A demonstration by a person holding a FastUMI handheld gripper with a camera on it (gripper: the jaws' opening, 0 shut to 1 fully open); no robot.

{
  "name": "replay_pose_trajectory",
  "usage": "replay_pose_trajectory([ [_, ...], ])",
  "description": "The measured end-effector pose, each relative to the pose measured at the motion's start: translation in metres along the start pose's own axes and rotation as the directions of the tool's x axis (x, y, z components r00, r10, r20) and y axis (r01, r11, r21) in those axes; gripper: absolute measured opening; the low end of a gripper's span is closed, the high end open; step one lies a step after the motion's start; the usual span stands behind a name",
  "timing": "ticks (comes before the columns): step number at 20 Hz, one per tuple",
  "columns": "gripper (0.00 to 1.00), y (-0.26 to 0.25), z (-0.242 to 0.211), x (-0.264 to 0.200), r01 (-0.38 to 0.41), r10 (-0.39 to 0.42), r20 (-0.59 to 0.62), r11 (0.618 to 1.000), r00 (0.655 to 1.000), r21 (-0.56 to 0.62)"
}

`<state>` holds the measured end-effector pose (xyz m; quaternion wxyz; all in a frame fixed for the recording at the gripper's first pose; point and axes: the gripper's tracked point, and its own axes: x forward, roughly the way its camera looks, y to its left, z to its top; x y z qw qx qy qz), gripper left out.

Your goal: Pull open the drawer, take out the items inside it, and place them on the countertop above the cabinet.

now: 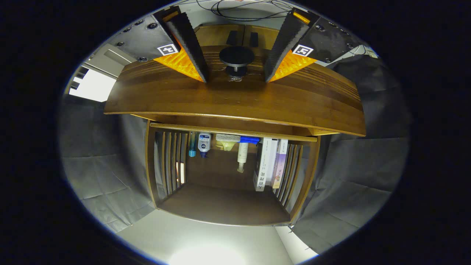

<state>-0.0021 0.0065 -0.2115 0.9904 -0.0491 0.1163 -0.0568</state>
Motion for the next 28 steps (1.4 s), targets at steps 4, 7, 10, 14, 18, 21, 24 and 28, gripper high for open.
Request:
replay_pose_trajectory([
  [4, 0.97, -0.003, 0.002, 0.018, -0.011, 0.011, -0.009, 1.000, 1.000, -0.002],
  [7, 0.97, -0.001, 0.011, 0.032, -0.007, 0.007, -0.002, 1.000, 1.000, 0.006],
  [10, 0.97, 0.000, 0.008, 0.043, 0.001, -0.001, -0.016, 1.000, 1.000, 0.009],
  [14, 0.97, 0.001, 0.012, 0.055, 0.004, -0.003, -0.020, 1.000, 1.000, 0.011],
  [18, 0.97, 0.000, 0.015, 0.075, -0.005, 0.005, -0.024, 1.000, 1.000, 0.017],
  [21, 0.97, -0.001, 0.016, 0.089, -0.011, 0.012, -0.029, 1.000, 1.000, 0.023],
  [24, 0.97, -0.001, 0.017, 0.101, -0.013, 0.014, -0.032, 1.000, 0.999, 0.022],
  [28, 0.97, -0.002, 0.018, 0.116, -0.021, 0.022, -0.032, 0.999, 0.999, 0.029],
])
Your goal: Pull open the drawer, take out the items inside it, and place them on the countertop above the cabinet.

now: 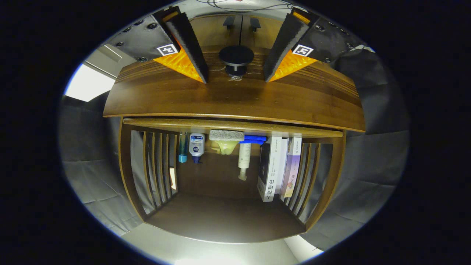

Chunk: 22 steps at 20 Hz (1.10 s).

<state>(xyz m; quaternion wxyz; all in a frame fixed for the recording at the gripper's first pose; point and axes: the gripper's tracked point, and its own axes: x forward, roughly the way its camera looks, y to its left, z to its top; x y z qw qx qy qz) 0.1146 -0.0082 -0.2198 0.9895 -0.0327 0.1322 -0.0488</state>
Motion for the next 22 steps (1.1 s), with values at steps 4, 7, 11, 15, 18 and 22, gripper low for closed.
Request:
replay_pose_trajectory([
  [4, 0.97, -0.002, 0.001, 0.013, -0.009, 0.009, -0.004, 1.000, 1.000, 0.006],
  [7, 0.97, -0.003, 0.003, 0.023, -0.014, 0.014, -0.003, 1.000, 1.000, 0.017],
  [11, 0.97, -0.003, 0.005, 0.038, -0.015, 0.015, -0.006, 1.000, 1.000, 0.024],
  [15, 0.97, -0.004, 0.006, 0.048, -0.019, 0.019, -0.006, 1.000, 1.000, 0.022],
  [18, 0.97, -0.003, 0.005, 0.050, -0.016, 0.016, 0.002, 1.000, 1.000, 0.013],
  [22, 0.97, -0.003, 0.006, 0.051, 0.000, 0.000, 0.013, 1.000, 1.000, 0.019],
])
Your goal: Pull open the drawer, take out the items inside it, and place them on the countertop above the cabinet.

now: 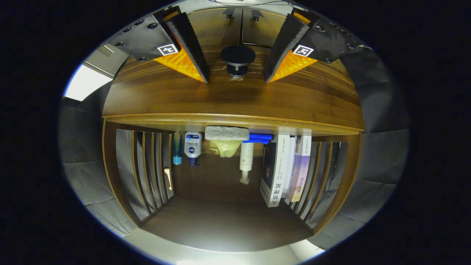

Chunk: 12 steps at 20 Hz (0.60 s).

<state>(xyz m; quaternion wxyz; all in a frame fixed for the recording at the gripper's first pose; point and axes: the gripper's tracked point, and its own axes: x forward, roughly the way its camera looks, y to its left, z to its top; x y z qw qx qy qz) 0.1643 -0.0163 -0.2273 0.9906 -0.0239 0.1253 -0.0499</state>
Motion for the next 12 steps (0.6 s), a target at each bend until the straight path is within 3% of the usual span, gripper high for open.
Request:
replay_pose_trajectory([
  [8, 0.97, 0.002, 0.000, -0.006, -0.037, 0.037, -0.023, 0.999, 0.999, -0.015],
  [12, 0.97, -0.006, 0.016, -0.031, -0.002, 0.002, -0.008, 1.000, 1.000, -0.005],
])
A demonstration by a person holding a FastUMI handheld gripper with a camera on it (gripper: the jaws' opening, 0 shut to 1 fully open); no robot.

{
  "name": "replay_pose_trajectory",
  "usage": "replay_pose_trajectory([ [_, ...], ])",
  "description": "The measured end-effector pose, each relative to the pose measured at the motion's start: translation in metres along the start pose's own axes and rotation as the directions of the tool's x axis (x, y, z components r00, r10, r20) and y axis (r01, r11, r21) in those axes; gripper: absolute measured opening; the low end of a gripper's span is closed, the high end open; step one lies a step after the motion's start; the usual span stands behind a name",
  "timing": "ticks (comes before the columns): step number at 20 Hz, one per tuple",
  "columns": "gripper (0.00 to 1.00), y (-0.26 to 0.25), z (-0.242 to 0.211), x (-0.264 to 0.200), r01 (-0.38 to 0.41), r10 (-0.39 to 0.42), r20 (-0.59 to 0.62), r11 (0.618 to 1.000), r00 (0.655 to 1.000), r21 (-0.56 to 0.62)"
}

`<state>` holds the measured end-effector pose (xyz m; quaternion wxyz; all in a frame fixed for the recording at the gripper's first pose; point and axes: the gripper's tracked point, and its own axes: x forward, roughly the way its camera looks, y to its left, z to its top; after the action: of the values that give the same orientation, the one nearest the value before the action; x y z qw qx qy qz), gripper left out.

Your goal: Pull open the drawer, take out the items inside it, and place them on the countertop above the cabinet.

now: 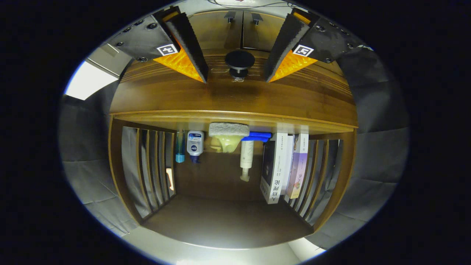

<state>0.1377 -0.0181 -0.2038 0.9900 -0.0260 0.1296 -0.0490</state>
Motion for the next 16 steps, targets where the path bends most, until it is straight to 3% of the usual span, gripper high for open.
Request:
replay_pose_trajectory([
  [16, 0.97, -0.010, 0.137, -0.129, 0.081, -0.083, 0.149, 0.996, 0.985, 0.021],
])
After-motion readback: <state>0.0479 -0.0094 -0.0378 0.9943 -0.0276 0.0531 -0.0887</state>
